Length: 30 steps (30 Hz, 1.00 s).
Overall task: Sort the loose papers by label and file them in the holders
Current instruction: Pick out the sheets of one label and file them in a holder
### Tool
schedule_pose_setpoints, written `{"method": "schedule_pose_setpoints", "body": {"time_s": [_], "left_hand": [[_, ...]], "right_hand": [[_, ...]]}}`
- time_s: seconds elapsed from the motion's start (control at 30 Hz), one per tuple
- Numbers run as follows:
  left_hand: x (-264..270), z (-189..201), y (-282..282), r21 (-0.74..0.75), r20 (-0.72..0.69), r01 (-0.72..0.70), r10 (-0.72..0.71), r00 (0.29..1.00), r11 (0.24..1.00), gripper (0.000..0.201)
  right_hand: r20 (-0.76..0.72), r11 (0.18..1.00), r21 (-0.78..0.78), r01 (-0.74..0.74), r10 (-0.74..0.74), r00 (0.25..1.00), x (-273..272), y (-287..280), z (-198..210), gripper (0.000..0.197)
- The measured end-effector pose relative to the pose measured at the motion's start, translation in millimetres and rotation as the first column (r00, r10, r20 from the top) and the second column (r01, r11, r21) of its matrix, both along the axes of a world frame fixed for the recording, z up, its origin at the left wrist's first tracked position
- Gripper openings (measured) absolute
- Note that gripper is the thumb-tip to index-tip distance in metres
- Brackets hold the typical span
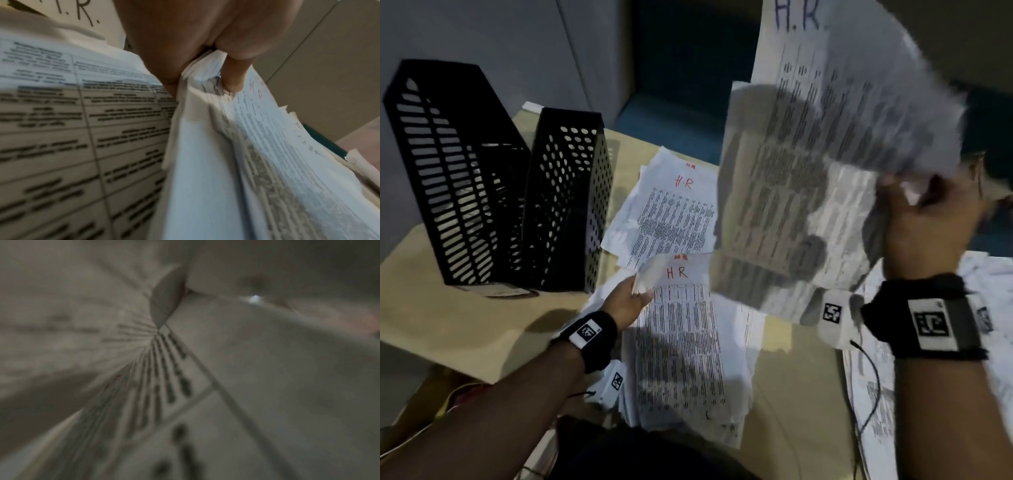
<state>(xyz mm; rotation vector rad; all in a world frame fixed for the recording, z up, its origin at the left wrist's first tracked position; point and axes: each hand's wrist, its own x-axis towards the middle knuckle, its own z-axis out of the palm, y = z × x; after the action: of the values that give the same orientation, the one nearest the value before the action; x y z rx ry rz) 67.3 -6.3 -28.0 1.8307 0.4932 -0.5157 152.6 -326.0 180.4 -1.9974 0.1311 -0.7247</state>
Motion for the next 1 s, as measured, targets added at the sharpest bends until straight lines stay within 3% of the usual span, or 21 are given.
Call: {"method": "schedule_pose_setpoints", "body": {"time_s": [0.13, 0.2, 0.27, 0.37, 0.47, 0.53, 0.57, 0.6, 0.7, 0.77, 0.83, 0.93, 0.97, 1.0], "left_hand": [[9.3, 0.3, -3.7, 0.021, 0.015, -0.054, 0.053, 0.998, 0.998, 0.026], [11.1, 0.8, -5.5, 0.028, 0.040, -0.072, 0.071, 0.997, 0.997, 0.014], [10.7, 3.2, -6.5, 0.001, 0.036, -0.077, 0.077, 0.996, 0.997, 0.013], [10.9, 10.1, -8.1, -0.088, 0.005, -0.143, 0.144, 0.990, 0.986, 0.031], [7.1, 13.9, -7.5, -0.202, -0.015, -0.249, 0.251, 0.968, 0.947, 0.080], [4.0, 11.1, -5.2, -0.141, 0.018, -0.134, 0.138, 0.990, 0.981, 0.082], [3.8, 6.5, -4.1, -0.080, 0.056, -0.073, 0.077, 0.995, 0.994, 0.070], [4.4, 8.1, -4.4, -0.040, 0.068, -0.036, 0.039, 0.997, 0.999, 0.058], [7.6, 12.6, -9.3, -0.033, 0.032, 0.056, -0.055, 0.998, 0.998, 0.038], [6.6, 17.7, -14.3, -0.013, 0.000, 0.181, -0.181, 0.983, 0.983, 0.043], [6.1, 16.5, -16.6, -0.033, -0.050, 0.227, -0.228, 0.972, 0.973, 0.054], [8.1, 13.2, -18.2, -0.020, -0.064, 0.243, -0.244, 0.968, 0.970, 0.070], [9.0, 12.6, -18.0, -0.028, -0.069, 0.240, -0.241, 0.968, 0.970, 0.074], [9.4, 12.2, -17.7, -0.035, -0.065, 0.233, -0.235, 0.970, 0.972, 0.077]], "right_hand": [[-0.376, 0.996, 0.084, -0.020, 0.050, 0.925, -0.9, 22.5, -81.2, 0.041], [-0.584, 0.981, 0.192, -0.013, 0.126, 0.802, -18.1, 39.7, -118.6, 0.064], [-0.682, 0.958, 0.287, -0.021, 0.220, 0.697, -38.0, 54.4, -149.7, 0.076], [-0.747, 0.948, 0.283, -0.148, 0.315, 0.586, -60.9, 64.5, -185.4, 0.071], [-0.825, 0.897, 0.304, -0.322, 0.417, 0.382, -71.6, 65.6, -198.7, 0.082], [-0.857, 0.843, 0.311, -0.438, 0.449, 0.255, -69.1, 64.0, -196.5, 0.097], [-0.857, 0.838, 0.315, -0.446, 0.453, 0.246, -64.6, 63.1, -194.0, 0.103], [-0.848, 0.854, 0.311, -0.418, 0.448, 0.284, -57.7, 62.7, -188.2, 0.104], [-0.764, 0.939, 0.176, -0.296, 0.320, 0.561, -23.4, 57.3, -178.8, 0.098], [-0.708, 0.926, -0.025, -0.376, 0.248, 0.661, -4.5, 53.3, -176.8, 0.090], [-0.748, 0.800, -0.214, -0.560, 0.234, 0.621, 4.9, 54.6, -177.7, 0.078], [-0.843, 0.550, -0.323, -0.770, 0.202, 0.498, 1.5, 61.0, -185.9, 0.061], [-0.850, 0.521, -0.339, -0.783, 0.187, 0.493, -0.9, 61.3, -190.4, 0.057], [-0.853, 0.544, -0.334, -0.770, 0.173, 0.492, -4.4, 61.7, -193.2, 0.053]]}}
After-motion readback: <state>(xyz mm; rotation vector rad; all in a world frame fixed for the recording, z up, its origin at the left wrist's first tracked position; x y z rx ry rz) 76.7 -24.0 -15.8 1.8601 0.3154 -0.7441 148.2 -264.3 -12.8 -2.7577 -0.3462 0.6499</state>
